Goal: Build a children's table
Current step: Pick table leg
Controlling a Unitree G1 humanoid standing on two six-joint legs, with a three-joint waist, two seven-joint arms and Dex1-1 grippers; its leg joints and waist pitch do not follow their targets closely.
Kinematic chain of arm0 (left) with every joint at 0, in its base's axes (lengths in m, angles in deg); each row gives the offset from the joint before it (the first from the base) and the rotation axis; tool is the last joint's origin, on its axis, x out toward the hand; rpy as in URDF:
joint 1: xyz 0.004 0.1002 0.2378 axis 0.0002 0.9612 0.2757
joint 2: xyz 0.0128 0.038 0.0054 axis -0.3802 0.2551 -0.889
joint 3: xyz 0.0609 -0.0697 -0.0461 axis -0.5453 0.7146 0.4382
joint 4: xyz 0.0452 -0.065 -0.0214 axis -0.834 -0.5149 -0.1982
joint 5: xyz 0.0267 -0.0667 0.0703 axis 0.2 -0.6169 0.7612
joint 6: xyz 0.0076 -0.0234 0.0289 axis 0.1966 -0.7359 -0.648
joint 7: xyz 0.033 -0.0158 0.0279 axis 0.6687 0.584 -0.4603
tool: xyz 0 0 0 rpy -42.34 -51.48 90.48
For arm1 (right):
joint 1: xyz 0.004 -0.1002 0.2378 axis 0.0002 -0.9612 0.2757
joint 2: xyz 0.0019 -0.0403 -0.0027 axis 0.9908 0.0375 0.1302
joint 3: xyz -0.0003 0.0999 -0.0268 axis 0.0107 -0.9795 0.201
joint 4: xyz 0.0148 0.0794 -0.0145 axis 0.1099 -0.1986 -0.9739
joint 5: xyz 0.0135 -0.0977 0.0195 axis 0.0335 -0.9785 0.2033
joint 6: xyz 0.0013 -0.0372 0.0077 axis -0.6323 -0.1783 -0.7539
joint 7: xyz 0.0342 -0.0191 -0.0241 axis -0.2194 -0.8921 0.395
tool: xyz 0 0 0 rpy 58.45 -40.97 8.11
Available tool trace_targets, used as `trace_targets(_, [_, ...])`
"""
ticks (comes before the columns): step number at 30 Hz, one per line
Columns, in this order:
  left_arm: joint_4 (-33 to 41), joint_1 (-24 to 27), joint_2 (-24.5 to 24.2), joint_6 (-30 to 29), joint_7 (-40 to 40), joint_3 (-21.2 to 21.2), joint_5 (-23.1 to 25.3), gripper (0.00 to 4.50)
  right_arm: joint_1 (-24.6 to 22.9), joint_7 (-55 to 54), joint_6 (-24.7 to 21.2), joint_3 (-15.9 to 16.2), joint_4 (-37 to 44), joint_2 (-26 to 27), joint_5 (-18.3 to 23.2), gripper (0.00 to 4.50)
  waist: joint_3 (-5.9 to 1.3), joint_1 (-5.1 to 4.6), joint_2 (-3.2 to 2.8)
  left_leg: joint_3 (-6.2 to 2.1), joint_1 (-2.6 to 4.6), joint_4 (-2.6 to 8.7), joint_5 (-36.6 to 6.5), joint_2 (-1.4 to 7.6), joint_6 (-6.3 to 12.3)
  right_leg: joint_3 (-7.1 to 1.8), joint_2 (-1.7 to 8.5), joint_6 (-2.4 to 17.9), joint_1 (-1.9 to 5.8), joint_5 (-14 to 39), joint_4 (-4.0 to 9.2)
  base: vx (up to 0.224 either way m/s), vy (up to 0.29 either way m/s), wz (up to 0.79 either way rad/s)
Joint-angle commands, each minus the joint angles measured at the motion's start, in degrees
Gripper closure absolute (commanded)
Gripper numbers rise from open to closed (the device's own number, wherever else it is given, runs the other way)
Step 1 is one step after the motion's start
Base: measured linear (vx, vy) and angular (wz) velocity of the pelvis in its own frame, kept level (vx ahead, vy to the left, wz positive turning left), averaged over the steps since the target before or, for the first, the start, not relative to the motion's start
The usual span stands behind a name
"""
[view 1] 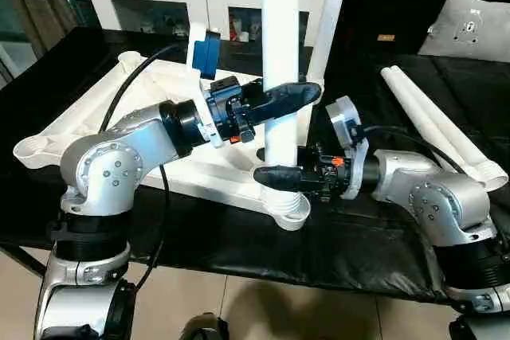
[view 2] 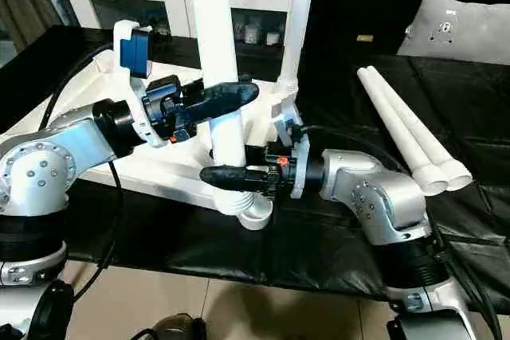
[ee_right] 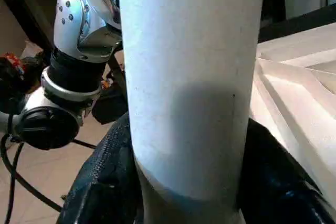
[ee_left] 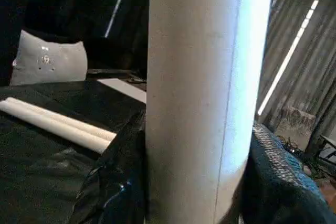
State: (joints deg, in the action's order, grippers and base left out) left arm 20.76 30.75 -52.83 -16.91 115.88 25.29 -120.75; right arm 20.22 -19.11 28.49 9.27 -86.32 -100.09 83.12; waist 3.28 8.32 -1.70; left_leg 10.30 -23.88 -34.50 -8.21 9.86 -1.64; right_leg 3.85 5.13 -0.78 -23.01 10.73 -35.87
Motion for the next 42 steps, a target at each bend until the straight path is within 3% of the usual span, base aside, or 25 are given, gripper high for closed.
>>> trace_targets(1, [1.3,-0.9,0.5,0.5,-0.9,0.4,-0.1,2.64,-0.3,-1.7,0.5,0.3,0.4,0.3,-1.1,2.46,-4.41,0.13,1.03,-1.21,2.07,4.19,-14.8,2.88,-2.29,-2.46,3.48,9.1,2.13,15.3,4.38,0.0,0.0,0.0])
trace_targets(4, [1.4,-0.8,0.8,0.6,-1.4,0.5,-0.2,2.64,-0.4,-2.1,0.8,0.2,0.3,0.5,-1.5,2.51,-4.37,0.14,0.95,-1.22,2.01,4.19,-14.8,2.87,-2.31,-2.46,3.5,9.3,2.14,15.3,4.36,0.0,0.0,0.0])
trace_targets(5, [1.6,-0.6,1.2,1.1,-2.2,0.7,0.1,2.08,-0.3,-3.3,1.3,0.0,-0.2,1.0,-2.0,2.53,-4.36,0.1,1.1,-1.21,2.03,4.2,-14.9,2.87,-2.26,-2.45,3.49,9.2,2.15,15.5,4.42,0.0,0.0,0.0])
trace_targets(6, [1.8,-0.4,1.7,1.4,-3.9,1.1,0.6,1.94,-0.2,-5.1,2.1,-0.2,-0.8,1.9,-2.8,2.53,-4.35,0.09,1.07,-1.22,1.96,4.22,-15.0,2.92,-2.45,-2.49,3.56,9.2,2.1,15.5,4.38,0.0,0.0,0.0])
trace_targets(9, [2.4,0.2,2.2,2.0,-5.8,1.3,1.5,1.94,0.0,-8.1,3.3,-0.8,-1.9,3.4,-4.2,2.54,-4.38,0.0,1.23,-1.27,2.09,4.28,-15.4,2.98,-2.73,-2.46,3.56,9.0,2.04,15.7,4.45,0.0,0.0,0.0])
trace_targets(15, [5.1,2.7,3.4,6.0,-11.8,-0.6,7.8,1.94,1.0,-14.4,7.6,-1.3,-5.0,5.8,-8.5,2.55,-4.28,-0.12,1.18,-1.45,2.25,4.61,-17.2,3.08,-4.02,-2.51,3.55,7.5,1.92,16.6,4.64,0.0,0.0,0.0])
trace_targets(17, [5.8,3.3,4.6,6.8,-13.9,-0.9,8.9,2.5,1.2,-15.0,8.4,-1.3,-5.5,6.1,-9.1,2.55,-4.3,-0.09,1.15,-1.43,2.29,4.63,-17.7,3.16,-4.31,-2.56,3.49,7.6,1.89,15.6,4.56,0.0,0.0,0.0])
trace_targets(19, [6.2,4.7,7.6,11.0,-21.0,-3.2,15.6,2.64,1.2,-15.9,9.8,-0.9,-5.8,6.5,-10.6,2.55,-4.2,-0.05,1.22,-1.53,2.19,4.73,-18.1,3.28,-4.46,-2.57,3.48,7.1,1.97,15.0,4.76,0.0,0.0,0.0])
trace_targets(23, [6.8,6.0,9.6,13.5,-25.1,-4.6,19.2,2.64,1.1,-16.9,10.8,-0.8,-6.2,6.9,-11.4,2.55,-4.27,-0.11,1.36,-1.55,2.02,4.67,-18.1,3.09,-4.05,-2.52,3.5,6.3,2.13,15.7,4.93,0.0,0.0,0.0])
trace_targets(27, [7.0,6.3,11.0,14.9,-27.8,-5.3,21.5,2.64,1.5,-17.8,12.3,-0.5,-7.4,7.6,-12.2,2.55,-4.25,-0.14,1.46,-1.44,1.94,4.48,-17.3,2.99,-3.29,-2.47,3.44,6.9,2.1,15.0,4.92,0.0,0.0,0.0])
trace_targets(37, [5.2,5.1,9.3,14.7,-26.1,-4.6,21.7,2.64,2.3,-18.2,13.7,-0.3,-8.6,7.6,-13.6,2.55,-4.26,-0.26,1.14,-1.54,2.16,4.57,-18.6,3.02,-3.61,-2.42,3.29,7.4,1.97,14.8,4.84,0.0,0.0,0.0])
trace_targets(38, [4.9,4.9,9.2,14.6,-25.9,-4.5,21.6,2.64,2.4,-17.9,13.9,-0.4,-8.6,7.5,-13.5,2.2,-4.23,-0.29,1.2,-1.49,2.17,4.55,-18.7,2.98,-3.56,-2.45,3.3,7.4,1.96,14.8,4.88,0.0,0.0,0.0])
trace_targets(40, [3.8,4.2,8.3,14.1,-24.4,-4.2,21.0,2.64,2.7,-17.8,13.1,-1.3,-8.9,7.3,-12.7,2.2,-4.23,-0.3,1.24,-1.49,2.13,4.54,-18.4,2.89,-3.55,-2.45,3.28,7.3,1.98,15.1,4.87,0.0,0.0,0.0])
trace_targets(42, [3.0,3.7,7.9,13.5,-22.6,-3.8,19.7,2.64,2.9,-16.9,12.4,-2.1,-8.8,6.8,-11.9,1.79,-4.26,-0.35,1.28,-1.46,2.16,4.51,-18.0,2.91,-3.6,-2.45,3.31,7.5,2.02,14.7,4.83,0.0,0.0,0.0])
